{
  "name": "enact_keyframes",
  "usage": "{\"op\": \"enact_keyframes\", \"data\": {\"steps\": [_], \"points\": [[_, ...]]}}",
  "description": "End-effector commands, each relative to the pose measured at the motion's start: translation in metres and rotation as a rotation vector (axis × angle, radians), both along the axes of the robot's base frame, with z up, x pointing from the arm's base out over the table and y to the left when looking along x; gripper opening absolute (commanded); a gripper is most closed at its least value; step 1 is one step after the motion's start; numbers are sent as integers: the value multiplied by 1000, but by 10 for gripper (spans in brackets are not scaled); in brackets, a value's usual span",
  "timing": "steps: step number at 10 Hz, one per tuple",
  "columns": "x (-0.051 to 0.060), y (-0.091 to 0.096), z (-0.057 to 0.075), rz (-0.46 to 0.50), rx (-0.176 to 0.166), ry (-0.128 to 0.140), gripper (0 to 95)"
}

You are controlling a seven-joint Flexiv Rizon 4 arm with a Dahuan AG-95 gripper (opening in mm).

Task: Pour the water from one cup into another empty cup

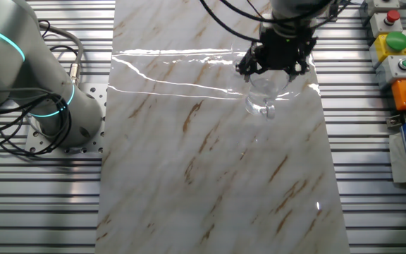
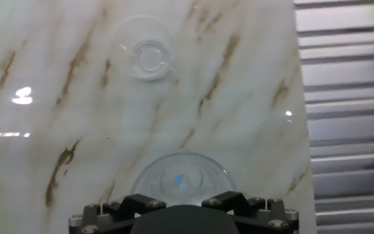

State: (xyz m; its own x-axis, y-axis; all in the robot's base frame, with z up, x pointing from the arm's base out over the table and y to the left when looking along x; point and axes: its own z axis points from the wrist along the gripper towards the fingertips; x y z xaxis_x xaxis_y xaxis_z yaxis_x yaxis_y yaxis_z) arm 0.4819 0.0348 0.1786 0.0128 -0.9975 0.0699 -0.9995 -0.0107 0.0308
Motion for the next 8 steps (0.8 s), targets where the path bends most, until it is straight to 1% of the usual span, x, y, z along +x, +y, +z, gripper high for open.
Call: {"op": "enact_keyframes", "data": {"steps": [1, 2, 4, 6, 8], "points": [[-24, -1, -9, -53, -16, -38, 0], [-28, -1, -11, -24, -43, -54, 0], [-26, 1, -13, -16, -63, -56, 0], [-20, 10, -18, -15, -82, -58, 0], [-13, 20, -24, -8, -117, -64, 0]]}}
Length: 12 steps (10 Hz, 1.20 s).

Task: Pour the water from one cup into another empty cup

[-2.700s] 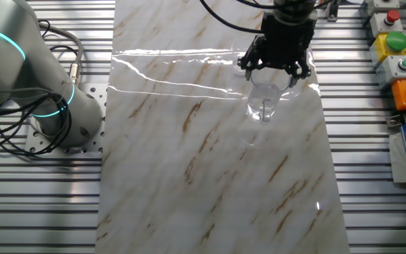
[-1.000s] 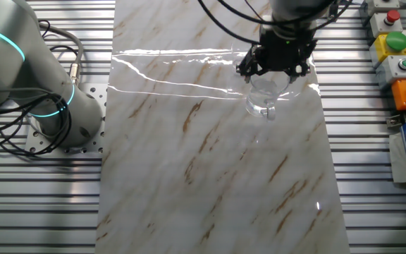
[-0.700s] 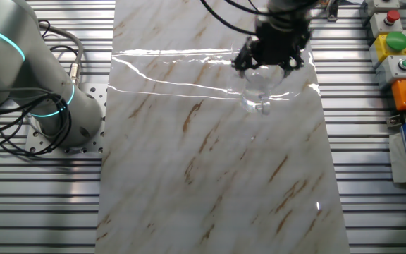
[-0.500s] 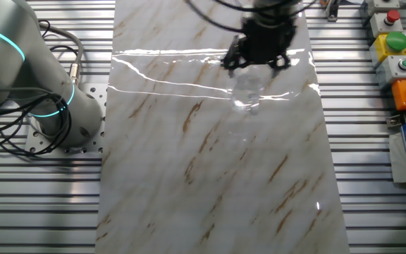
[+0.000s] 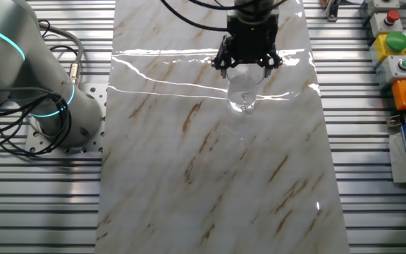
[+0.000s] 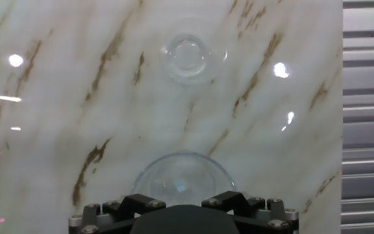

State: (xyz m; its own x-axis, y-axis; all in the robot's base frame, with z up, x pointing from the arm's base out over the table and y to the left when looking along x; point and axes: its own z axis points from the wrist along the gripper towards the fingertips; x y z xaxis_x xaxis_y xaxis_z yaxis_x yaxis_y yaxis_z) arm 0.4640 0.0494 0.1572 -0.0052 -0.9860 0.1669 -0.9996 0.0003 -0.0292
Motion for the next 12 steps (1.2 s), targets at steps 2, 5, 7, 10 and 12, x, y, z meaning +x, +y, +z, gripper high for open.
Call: {"op": "enact_keyframes", "data": {"steps": [2, 5, 7, 10, 12], "points": [[8, 11, -6, -6, -59, -5, 0], [12, 18, -10, -77, -162, -9, 0], [13, 21, -12, -118, -181, -11, 0], [16, 28, -14, -160, -219, -23, 0], [17, 33, -14, -173, -286, -34, 0]]}}
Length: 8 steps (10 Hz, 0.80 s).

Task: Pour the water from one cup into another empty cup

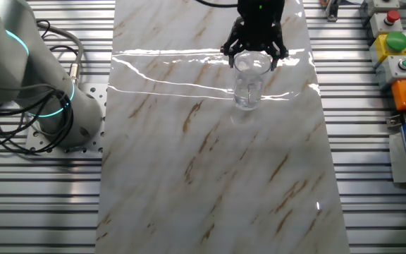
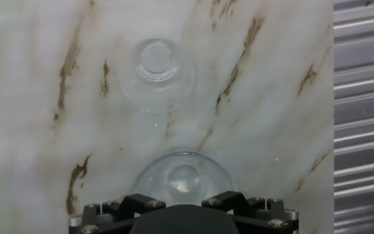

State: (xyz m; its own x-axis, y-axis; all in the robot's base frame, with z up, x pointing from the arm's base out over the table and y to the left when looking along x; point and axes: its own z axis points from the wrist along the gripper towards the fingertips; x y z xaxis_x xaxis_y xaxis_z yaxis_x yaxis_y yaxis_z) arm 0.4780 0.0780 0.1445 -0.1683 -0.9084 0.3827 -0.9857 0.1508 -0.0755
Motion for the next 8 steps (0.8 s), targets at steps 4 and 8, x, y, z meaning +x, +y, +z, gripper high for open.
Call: {"op": "enact_keyframes", "data": {"steps": [4, 8], "points": [[5, 10, -3, 32, -110, 10, 0], [5, 13, -3, 73, -210, 21, 0]]}}
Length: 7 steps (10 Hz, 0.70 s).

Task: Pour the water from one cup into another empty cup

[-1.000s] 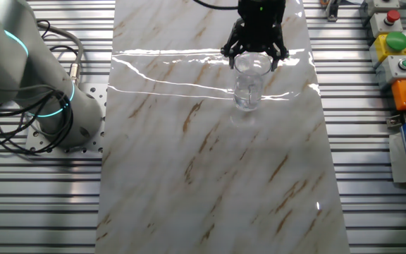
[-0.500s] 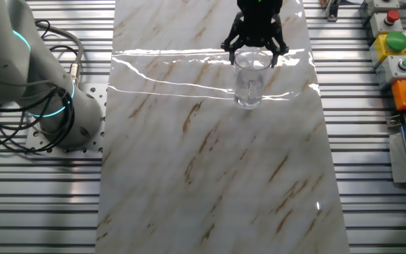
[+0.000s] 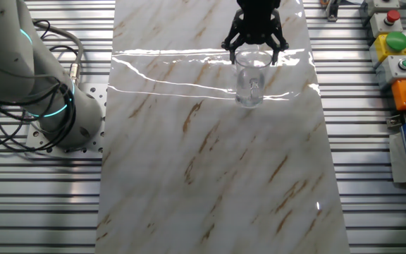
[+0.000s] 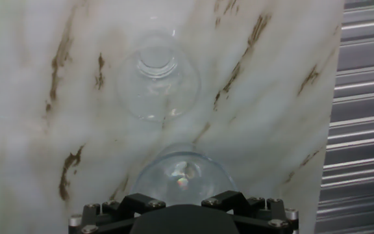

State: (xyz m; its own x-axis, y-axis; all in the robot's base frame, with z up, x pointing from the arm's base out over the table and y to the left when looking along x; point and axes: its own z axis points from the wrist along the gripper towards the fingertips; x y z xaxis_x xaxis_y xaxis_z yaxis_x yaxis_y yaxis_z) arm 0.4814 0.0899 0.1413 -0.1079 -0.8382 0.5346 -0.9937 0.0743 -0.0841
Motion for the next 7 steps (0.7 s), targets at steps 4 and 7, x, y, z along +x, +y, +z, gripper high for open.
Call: {"op": "enact_keyframes", "data": {"steps": [4, 7], "points": [[2, 2, 0, 20, -98, 18, 0], [2, 3, -1, 13, -156, 19, 0]]}}
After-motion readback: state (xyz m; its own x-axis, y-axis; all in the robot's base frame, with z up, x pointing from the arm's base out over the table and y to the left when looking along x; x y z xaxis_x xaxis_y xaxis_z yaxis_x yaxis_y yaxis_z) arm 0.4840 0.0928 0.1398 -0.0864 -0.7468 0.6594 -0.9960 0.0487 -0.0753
